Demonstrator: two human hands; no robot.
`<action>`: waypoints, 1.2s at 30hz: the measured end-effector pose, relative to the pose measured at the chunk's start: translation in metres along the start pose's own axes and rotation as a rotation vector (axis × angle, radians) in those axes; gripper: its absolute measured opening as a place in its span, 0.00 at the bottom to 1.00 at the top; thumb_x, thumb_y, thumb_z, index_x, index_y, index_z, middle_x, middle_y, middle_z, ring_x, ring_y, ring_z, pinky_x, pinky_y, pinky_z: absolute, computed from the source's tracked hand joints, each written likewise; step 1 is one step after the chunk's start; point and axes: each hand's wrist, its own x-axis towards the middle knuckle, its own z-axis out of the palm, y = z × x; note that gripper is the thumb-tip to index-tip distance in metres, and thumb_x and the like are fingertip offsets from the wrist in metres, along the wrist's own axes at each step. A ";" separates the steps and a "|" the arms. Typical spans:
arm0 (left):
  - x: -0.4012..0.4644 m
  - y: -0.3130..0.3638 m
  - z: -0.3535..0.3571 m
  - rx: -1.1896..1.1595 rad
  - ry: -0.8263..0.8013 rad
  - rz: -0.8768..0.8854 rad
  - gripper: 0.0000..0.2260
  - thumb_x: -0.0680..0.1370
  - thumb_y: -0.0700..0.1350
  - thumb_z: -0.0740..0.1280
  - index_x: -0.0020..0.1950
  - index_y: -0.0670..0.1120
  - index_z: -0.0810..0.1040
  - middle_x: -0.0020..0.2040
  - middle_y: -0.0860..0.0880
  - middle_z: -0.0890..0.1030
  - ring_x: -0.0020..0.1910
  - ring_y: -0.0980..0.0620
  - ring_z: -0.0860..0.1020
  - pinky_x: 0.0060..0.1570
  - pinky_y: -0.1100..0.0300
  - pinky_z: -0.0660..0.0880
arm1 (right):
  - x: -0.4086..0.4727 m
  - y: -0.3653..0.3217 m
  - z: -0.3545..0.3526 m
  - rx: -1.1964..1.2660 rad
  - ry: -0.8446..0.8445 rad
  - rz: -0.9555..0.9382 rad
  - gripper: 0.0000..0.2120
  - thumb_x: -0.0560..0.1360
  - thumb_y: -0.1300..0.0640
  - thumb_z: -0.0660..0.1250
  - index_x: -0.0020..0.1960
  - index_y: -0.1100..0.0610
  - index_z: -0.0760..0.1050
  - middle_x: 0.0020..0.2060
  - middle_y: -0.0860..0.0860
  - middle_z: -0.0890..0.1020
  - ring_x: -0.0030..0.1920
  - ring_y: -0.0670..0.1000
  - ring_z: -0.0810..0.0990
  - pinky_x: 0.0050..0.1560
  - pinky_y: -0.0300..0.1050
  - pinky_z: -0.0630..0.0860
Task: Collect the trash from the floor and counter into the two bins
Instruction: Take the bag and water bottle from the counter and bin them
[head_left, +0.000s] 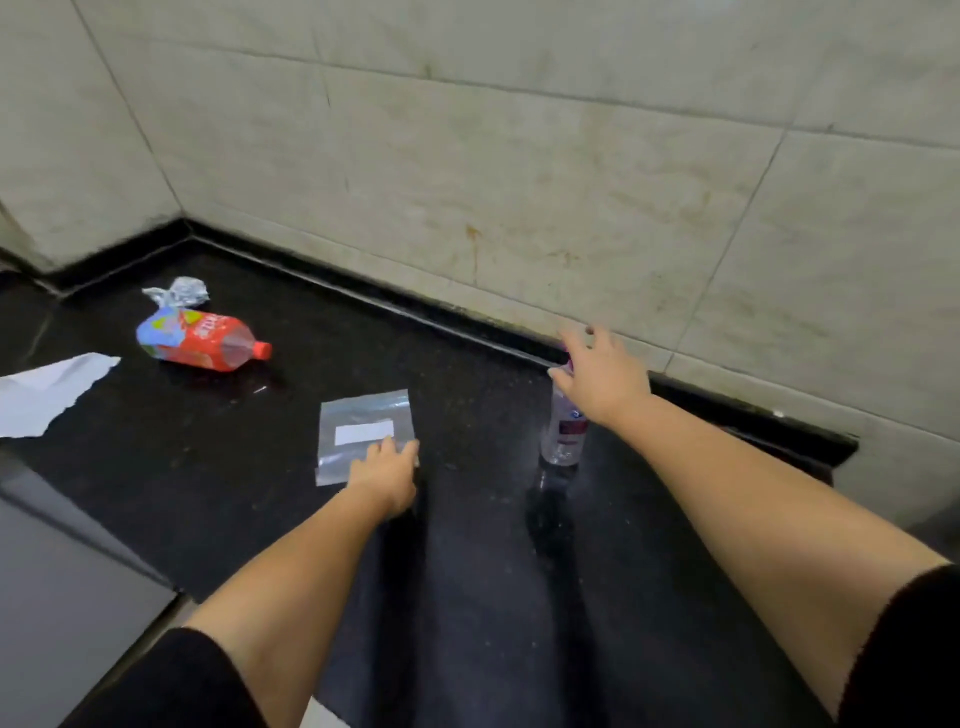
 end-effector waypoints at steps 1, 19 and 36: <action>0.010 -0.006 0.001 0.010 -0.006 -0.015 0.30 0.78 0.45 0.61 0.78 0.50 0.52 0.78 0.41 0.54 0.77 0.40 0.55 0.71 0.42 0.61 | 0.003 0.000 0.006 -0.013 0.008 0.003 0.20 0.79 0.47 0.58 0.68 0.54 0.64 0.63 0.61 0.70 0.61 0.63 0.71 0.52 0.55 0.75; 0.019 -0.019 0.021 -0.604 0.182 -0.049 0.10 0.78 0.39 0.60 0.48 0.41 0.82 0.53 0.38 0.82 0.55 0.37 0.80 0.50 0.55 0.74 | -0.020 -0.011 0.018 0.047 0.161 0.002 0.10 0.80 0.54 0.58 0.54 0.60 0.69 0.53 0.59 0.73 0.46 0.60 0.75 0.41 0.53 0.77; -0.351 -0.063 0.140 -0.901 0.492 -0.668 0.13 0.76 0.31 0.57 0.34 0.41 0.73 0.39 0.33 0.78 0.37 0.37 0.82 0.43 0.43 0.82 | -0.237 -0.144 0.030 0.410 -0.220 -0.575 0.09 0.77 0.57 0.63 0.54 0.61 0.69 0.54 0.57 0.68 0.41 0.62 0.77 0.43 0.51 0.75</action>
